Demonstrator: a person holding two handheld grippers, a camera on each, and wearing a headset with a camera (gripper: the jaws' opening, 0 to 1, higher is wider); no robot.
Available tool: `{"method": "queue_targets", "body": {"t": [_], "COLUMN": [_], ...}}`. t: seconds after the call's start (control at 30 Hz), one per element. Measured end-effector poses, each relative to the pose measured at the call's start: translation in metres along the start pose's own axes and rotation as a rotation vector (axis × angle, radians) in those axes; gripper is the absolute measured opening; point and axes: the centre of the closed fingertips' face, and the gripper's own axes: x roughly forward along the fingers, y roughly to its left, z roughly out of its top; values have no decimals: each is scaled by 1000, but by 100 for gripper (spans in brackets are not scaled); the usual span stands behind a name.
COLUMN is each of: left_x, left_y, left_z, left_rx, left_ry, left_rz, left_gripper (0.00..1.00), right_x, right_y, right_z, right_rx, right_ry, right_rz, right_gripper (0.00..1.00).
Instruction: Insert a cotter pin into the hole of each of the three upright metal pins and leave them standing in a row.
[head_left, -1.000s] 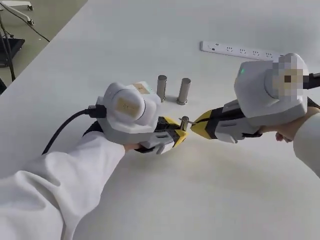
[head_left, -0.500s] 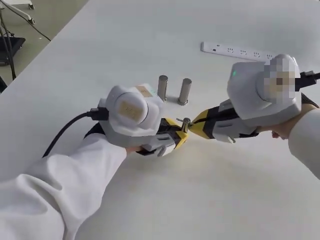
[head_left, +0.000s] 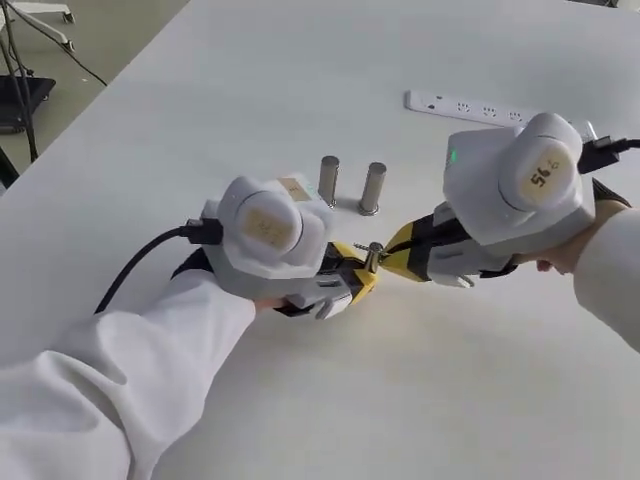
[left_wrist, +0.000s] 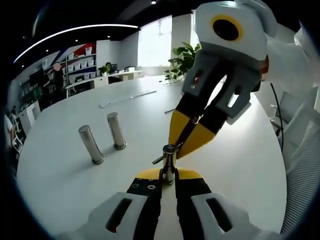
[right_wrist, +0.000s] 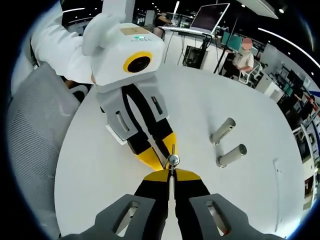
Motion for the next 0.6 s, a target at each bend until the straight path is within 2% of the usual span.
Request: {"method": "queue_targets", "body": {"t": [0.13,0.23,0.3,0.47,0.6], "left_x": [0,0,0,-1,-5], "left_y": [0,0,0,0,1], "left_z": [0,0,-1,-1,-1], "left_rx": [4,3,-4,0,0], "left_ry": [3,3,5,7,-1], "left_rz": [0,0,2,-3,3], "left_gripper": [8,8,8,8,19], "right_x": [-1,-1,-1,0,-3], "right_y": [0,1,2,2,-1], "right_z": [2,6,6,8,15], "right_rx": [1,-3,-7,37,98], "right_ry": [-6,-22,-21,-42,-89], "right_rz": [0,6,5,2,-11], "right_gripper": [2,18,18,20,19]}}
